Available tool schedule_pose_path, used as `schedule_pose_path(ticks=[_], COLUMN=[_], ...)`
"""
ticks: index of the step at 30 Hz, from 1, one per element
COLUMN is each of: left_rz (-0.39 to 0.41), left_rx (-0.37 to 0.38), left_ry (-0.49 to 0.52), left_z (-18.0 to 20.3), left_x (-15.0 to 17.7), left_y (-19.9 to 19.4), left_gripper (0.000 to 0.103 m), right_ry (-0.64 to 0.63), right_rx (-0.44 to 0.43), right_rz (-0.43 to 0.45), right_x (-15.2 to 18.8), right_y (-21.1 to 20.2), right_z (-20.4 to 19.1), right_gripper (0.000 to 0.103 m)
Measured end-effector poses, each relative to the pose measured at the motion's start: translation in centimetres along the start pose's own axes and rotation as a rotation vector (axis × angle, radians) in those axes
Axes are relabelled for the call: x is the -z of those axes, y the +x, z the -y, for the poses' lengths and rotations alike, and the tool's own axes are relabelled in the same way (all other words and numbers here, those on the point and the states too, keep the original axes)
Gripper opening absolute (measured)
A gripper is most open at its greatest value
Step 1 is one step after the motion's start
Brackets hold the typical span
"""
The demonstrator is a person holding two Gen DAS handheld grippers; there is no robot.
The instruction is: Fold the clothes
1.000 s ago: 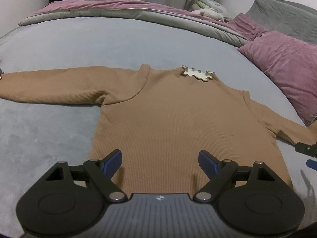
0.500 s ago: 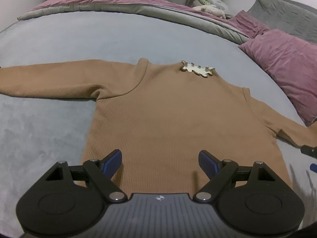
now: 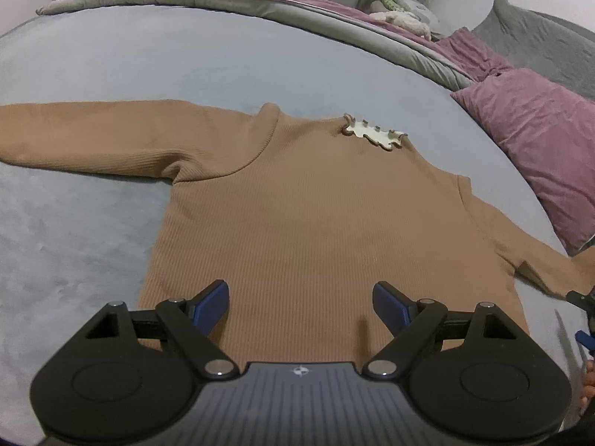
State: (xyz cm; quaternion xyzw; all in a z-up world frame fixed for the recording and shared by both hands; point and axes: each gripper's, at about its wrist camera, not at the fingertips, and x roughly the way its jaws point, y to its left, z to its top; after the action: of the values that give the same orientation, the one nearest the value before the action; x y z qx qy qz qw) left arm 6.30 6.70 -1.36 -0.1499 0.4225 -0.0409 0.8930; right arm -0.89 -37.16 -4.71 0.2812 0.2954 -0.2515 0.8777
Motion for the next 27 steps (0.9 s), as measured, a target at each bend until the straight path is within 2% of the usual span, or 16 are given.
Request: schedule_pose_path(ticks=[3,9,14,16,21,23,27], left_rz=[-0.006,-0.013,-0.013,-0.012,-0.005,-0.003,0.000], left_rx=[0.006,0.006,0.005,0.004,0.006,0.004,0.002], left_ry=[0.002,0.011,0.011,0.014,0.006,0.004,0.001], left_z=[0.1,0.2,0.2,0.3,0.2,0.1,-0.1], left_x=[0.1,0.2,0.2,0.2,0.1,0.1,0.0], left_y=[0.2,0.2,0.2,0.2,0.1,0.0,-0.2], left_gripper=[0.085,0.085,0.085,0.085,0.085,0.085,0.085], right_ry=[0.045,0.031,0.055,0.069,0.014,-0.012,-0.040], right_rx=[-0.020,-0.013,0.022,0.036,0.093,0.092,0.119], right_rz=[0.045,0.121,0.161,0.174,0.190,0.194,0.201], right_x=[-0.6,-1.9,-3.3,-4.0,-5.1,-5.2,-5.2], right_y=[1.2,3.7,5.8,6.7,7.8,7.9,7.5], right_z=[0.9,1.4,1.7,1.6,0.2,-0.4,-1.0], right_gripper=[0.097,0.090,0.072,0.068,0.045,0.029,0.013])
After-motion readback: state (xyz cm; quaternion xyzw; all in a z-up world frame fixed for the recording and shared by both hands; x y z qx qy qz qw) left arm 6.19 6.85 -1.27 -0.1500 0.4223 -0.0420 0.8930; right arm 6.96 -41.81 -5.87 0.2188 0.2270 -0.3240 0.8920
